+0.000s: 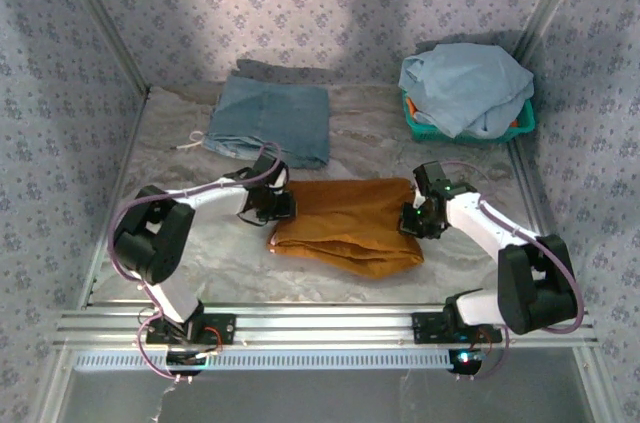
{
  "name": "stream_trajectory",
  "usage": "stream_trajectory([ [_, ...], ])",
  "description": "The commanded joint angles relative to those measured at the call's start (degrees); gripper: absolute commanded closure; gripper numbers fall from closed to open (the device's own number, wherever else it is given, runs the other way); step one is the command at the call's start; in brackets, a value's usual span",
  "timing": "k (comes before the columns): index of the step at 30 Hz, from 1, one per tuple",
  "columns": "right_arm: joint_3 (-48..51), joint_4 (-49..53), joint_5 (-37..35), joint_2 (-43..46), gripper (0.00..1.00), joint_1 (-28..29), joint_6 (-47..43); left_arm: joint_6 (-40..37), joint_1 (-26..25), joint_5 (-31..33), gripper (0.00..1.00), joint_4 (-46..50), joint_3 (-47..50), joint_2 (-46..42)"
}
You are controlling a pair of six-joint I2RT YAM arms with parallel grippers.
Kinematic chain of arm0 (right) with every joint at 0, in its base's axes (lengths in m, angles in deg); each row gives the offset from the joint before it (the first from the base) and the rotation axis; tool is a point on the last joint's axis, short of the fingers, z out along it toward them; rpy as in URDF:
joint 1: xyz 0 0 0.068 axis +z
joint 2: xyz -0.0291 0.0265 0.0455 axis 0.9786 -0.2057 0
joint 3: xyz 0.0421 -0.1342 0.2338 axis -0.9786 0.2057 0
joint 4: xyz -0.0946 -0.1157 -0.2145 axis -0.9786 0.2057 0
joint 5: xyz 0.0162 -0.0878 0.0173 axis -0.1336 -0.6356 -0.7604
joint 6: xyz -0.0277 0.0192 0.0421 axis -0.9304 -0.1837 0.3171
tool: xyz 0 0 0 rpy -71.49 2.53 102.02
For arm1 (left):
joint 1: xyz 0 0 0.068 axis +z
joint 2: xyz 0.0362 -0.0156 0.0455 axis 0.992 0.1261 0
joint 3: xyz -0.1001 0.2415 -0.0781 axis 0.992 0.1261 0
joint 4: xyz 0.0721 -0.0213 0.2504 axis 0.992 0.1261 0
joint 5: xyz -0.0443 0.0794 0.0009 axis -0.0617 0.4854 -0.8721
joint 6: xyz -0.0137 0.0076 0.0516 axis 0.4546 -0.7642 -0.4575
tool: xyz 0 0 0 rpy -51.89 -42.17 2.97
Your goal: Fold and stack the trousers
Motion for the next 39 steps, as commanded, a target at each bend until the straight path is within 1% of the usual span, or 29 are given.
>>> stream_trajectory([
  [1, -0.10, -0.62, 1.50, 0.64, 1.00, 0.21, -0.87, 3.25, -3.63, -7.31, 1.00, -4.26, 5.73, 5.35],
  [4, -0.32, -0.23, 1.55, 1.13, 1.00, -0.04, -1.06, 3.17, -3.72, -6.57, 1.00, -3.81, 5.26, 2.88],
  [10, -1.94, 1.42, 1.10, 3.77, 1.00, -0.36, -0.52, 1.13, -3.20, -0.64, 1.00, 4.81, 0.65, -7.32],
  [16, -6.07, 3.84, 0.69, 7.63, 1.00, -0.31, 0.19, -0.73, -3.23, 0.15, 1.00, 12.99, -6.87, -13.17],
  [20, -8.07, 5.13, 0.14, 9.30, 1.00, -0.30, 0.24, -1.13, -3.24, 1.58, 1.00, 15.23, -9.03, -16.05],
  [26, -10.36, 6.33, -0.58, 10.44, 1.00, -0.24, 0.10, -1.26, -3.09, 2.29, 1.00, 17.52, -11.22, -18.04],
  [28, -10.00, 6.12, -0.75, 9.50, 1.00, -0.30, -0.04, -0.90, -3.19, 2.43, 1.00, 17.97, -10.83, -16.54],
  [32, -7.04, 4.33, 0.55, 6.57, 1.00, -0.40, -0.26, 2.30, -3.84, -0.83, 1.00, 14.56, -6.39, -11.45],
  [33, -6.41, 4.07, 0.66, 6.02, 1.00, -0.32, -0.33, 3.35, -4.33, -1.21, 0.98, 13.74, -5.38, -10.39],
  [34, -5.55, 3.73, 0.60, 5.65, 1.00, -0.41, -0.29, 4.06, -5.27, -1.12, 0.90, 13.18, -4.33, -9.40],
  [35, -4.87, 3.53, 0.51, 5.35, 1.00, -0.41, -0.26, 4.79, -6.09, -0.34, 0.76, 13.53, -3.82, -8.49],
  [37, -3.92, 3.18, 0.44, 4.45, 1.00, -0.38, -0.09, 6.39, -7.19, -0.12, 0.61, 13.66, -2.61, -7.68],
  [38, -3.52, 2.98, 0.61, 3.84, 1.00, -0.32, 0.05, 7.38, -7.56, 0.36, 0.49, 14.35, -2.23, -7.43],
  [39, -3.15, 2.74, 0.90, 3.25, 1.00, -0.23, 0.10, 7.99, -7.88, 0.61, 0.44, 15.17, -1.88, -7.32],
])
